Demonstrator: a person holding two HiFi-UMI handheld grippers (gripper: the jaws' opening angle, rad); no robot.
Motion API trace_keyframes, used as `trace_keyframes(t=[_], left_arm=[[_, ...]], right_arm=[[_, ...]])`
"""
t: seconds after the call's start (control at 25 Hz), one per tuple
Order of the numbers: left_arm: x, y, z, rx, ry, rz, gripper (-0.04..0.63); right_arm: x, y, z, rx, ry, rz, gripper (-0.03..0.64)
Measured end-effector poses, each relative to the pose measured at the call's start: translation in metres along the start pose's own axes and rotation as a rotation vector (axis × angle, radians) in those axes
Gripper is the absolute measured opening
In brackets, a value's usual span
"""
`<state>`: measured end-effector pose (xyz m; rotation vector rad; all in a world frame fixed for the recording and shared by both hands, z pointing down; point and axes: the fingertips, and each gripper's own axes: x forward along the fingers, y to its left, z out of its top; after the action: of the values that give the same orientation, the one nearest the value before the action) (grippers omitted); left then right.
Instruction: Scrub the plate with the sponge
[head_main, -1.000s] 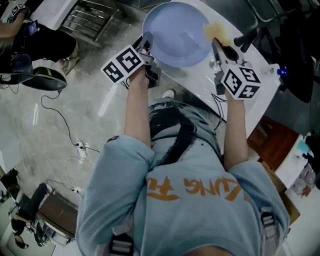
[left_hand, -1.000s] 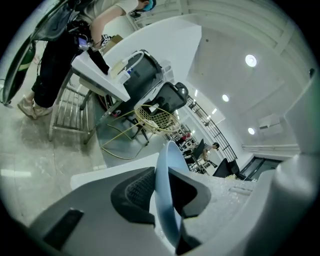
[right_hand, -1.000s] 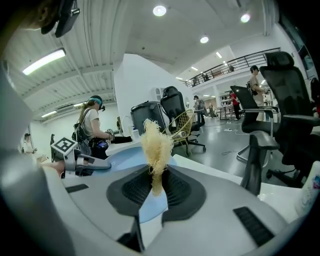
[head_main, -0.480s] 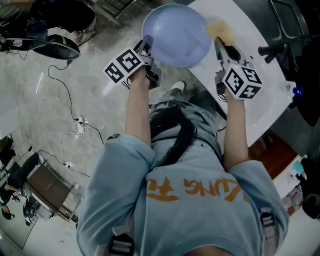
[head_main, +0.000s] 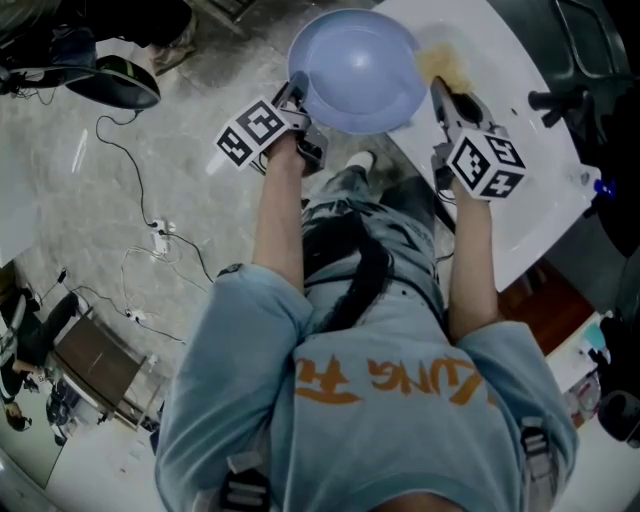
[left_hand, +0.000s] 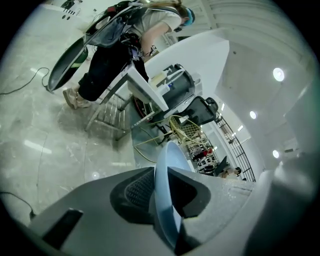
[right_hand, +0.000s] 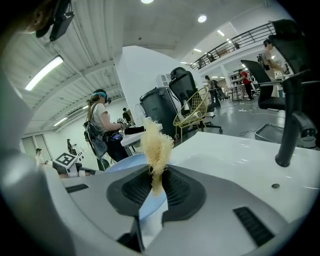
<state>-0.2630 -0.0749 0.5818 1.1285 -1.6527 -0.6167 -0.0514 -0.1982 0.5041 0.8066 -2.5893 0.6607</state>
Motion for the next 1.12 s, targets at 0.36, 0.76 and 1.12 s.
trace_keyframes(t=[0.36,0.76,1.12], left_arm=[[-0.010,-0.002,0.025,0.187,-0.108,0.008,0.206],[-0.023,-0.102,0.074,0.565,-0.217,-0.087,0.195],[0.007,-0.236,0.013,0.743,-0.089,-0.434,0.002]], right_arm=[[-0.002,-0.001,0.000,0.000,-0.011,-0.007,0.054],[-0.015,-0.008,0.035,-0.019,-0.093,-0.071,0.054],[-0.064,-0.050,0.076,0.002,-0.235,-0.235,0.054]])
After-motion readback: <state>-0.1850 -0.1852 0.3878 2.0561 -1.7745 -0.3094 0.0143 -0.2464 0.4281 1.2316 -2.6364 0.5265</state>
